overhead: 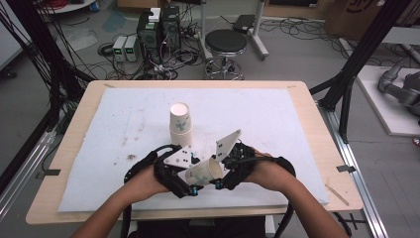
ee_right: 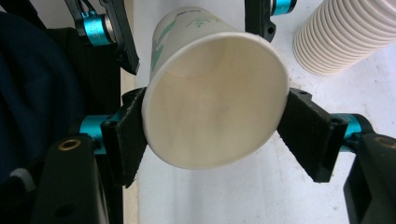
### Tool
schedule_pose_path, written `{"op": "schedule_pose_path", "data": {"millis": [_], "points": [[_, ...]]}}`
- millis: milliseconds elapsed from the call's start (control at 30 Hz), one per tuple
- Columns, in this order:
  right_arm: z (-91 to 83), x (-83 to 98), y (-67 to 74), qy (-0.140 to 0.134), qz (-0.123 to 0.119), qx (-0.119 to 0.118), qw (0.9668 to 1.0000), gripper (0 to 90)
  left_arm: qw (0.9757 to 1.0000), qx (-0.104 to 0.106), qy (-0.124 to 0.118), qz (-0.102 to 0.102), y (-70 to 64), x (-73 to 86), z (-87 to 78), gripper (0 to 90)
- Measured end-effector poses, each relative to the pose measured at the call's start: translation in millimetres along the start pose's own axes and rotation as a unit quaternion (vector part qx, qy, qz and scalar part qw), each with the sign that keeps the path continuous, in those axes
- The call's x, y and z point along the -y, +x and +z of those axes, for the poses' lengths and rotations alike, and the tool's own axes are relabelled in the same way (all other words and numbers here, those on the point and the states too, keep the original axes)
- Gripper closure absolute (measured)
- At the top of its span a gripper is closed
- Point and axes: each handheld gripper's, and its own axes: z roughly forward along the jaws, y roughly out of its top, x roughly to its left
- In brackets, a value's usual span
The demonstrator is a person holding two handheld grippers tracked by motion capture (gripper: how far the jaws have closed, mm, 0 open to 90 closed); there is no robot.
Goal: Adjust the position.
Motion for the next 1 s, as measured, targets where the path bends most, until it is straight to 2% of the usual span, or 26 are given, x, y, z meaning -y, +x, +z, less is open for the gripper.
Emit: {"op": "schedule_pose_path", "data": {"millis": [100, 500, 533, 700, 1000], "points": [[1.2, -1.1, -0.1, 0.005, -0.004, 0.001, 1.0, 28.4, 0.9999, 0.005, 0.009, 0.006, -0.4, -1.0, 1.8, 22.9], [5.6, -5.1, 1.4, 0.017, -0.015, -0.003, 0.9997, 28.4, 0.9997, 0.007, 0.024, 0.006, 0.6, -3.1, 10.0, 24.1], [5.6, -5.1, 2.4, 0.02, -0.009, -0.005, 0.9997, 28.4, 0.9996, 0.008, 0.025, 0.005, 0.6, -3.2, 10.5, 24.6], [6.8, -5.5, 3.0, 0.026, -0.009, -0.007, 0.9996, 28.4, 0.9992, 0.013, 0.038, 0.008, 0.7, -3.7, 12.4, 26.9], [8.9, -7.0, 3.8, 0.033, -0.013, -0.009, 0.9993, 28.4, 0.9991, 0.013, 0.04, 0.007, -0.1, -4.3, 15.4, 29.1]]}}
